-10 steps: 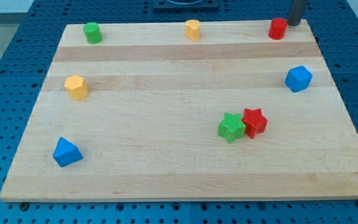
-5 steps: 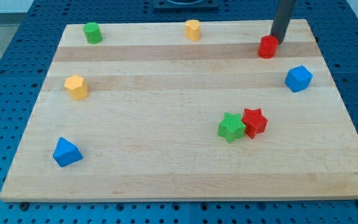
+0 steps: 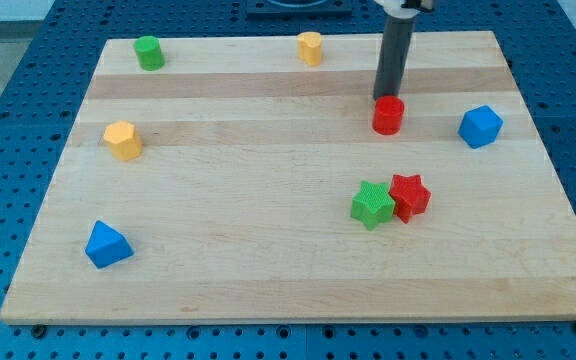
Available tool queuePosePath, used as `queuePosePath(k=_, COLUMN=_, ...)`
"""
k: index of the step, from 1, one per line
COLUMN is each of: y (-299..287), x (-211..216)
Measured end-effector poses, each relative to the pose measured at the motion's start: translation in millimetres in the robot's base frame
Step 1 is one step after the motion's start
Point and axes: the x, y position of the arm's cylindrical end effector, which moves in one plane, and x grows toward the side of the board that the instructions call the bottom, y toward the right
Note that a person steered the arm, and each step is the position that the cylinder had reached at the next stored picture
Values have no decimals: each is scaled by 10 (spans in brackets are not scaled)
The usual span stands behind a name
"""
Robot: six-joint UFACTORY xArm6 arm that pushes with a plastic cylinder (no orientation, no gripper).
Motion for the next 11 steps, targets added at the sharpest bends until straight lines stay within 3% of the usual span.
queuePosePath(k=4, y=-68, x=820)
queuePosePath(k=6, y=143, x=547)
queuePosePath(k=9, y=360, x=1175)
queuePosePath(k=11, y=195, x=1077)
